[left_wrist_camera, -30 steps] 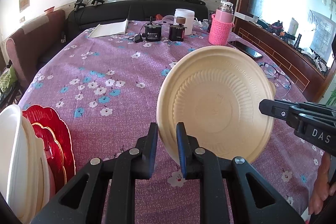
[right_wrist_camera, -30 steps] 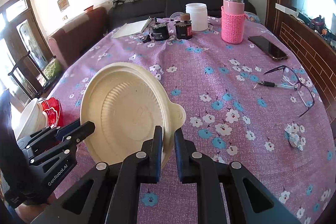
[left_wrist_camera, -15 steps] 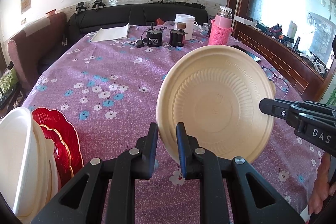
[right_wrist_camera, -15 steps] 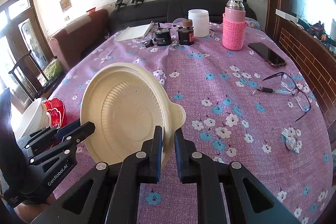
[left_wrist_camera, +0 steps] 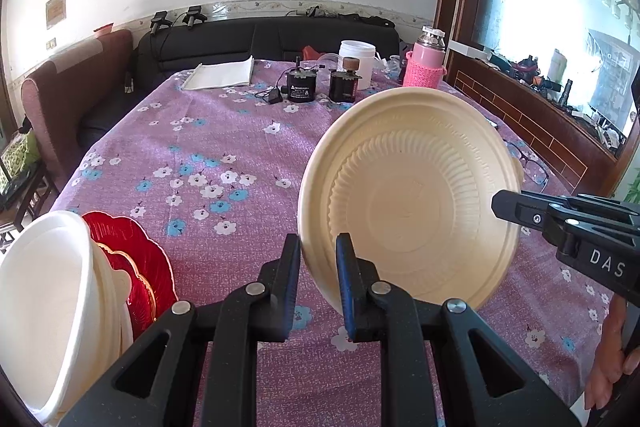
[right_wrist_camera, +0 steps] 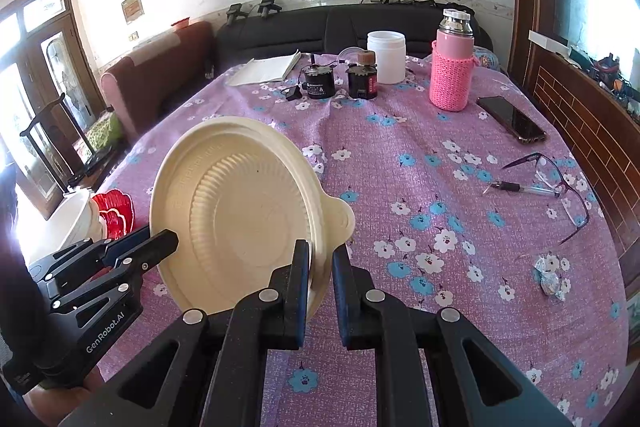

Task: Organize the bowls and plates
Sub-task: 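Carry the cream bowl with the left gripper toward the plate stack, then lower the cream bowl into the white bowl on the stack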

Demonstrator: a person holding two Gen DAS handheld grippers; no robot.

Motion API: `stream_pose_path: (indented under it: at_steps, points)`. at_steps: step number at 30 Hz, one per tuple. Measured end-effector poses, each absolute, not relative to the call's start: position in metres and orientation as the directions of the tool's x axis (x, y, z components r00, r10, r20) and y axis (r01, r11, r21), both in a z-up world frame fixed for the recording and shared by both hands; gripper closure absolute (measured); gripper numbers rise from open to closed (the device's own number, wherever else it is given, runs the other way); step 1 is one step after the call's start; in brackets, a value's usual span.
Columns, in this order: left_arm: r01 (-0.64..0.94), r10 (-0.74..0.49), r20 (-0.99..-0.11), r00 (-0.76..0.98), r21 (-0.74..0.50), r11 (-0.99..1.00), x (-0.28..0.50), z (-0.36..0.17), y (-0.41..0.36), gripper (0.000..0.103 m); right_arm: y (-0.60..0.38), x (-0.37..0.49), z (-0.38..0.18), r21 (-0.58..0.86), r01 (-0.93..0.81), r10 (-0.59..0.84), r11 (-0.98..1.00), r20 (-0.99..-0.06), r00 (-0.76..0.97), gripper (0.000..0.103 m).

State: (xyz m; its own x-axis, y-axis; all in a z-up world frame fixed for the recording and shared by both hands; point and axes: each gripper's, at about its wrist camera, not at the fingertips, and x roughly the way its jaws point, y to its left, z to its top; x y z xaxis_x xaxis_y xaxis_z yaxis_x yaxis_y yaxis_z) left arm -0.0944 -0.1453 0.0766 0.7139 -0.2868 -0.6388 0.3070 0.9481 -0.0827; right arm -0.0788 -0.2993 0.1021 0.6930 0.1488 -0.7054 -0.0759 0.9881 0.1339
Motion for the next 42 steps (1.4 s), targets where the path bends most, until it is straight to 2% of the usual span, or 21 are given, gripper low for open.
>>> stream_pose_path:
  at_steps: [24, 33, 42]
  points:
    - [0.267, -0.27, -0.562, 0.782, -0.089, 0.959, -0.119, 0.117, -0.114, 0.086, -0.274, -0.085, 0.135, 0.115, -0.145, 0.185, 0.983, -0.657, 0.731, 0.09]
    - [0.203, -0.22, -0.507, 0.833, -0.089, 0.975, -0.139, 0.148, -0.075, 0.086, -0.242, -0.088, 0.162, 0.129, -0.241, 0.268, 0.962, -0.622, 0.736, 0.09]
    - [0.112, -0.136, -0.505, 0.852, -0.077, 0.991, -0.16, 0.159, -0.031, 0.083, -0.201, -0.087, 0.175, 0.185, -0.362, 0.394, 0.914, -0.62, 0.679, 0.089]
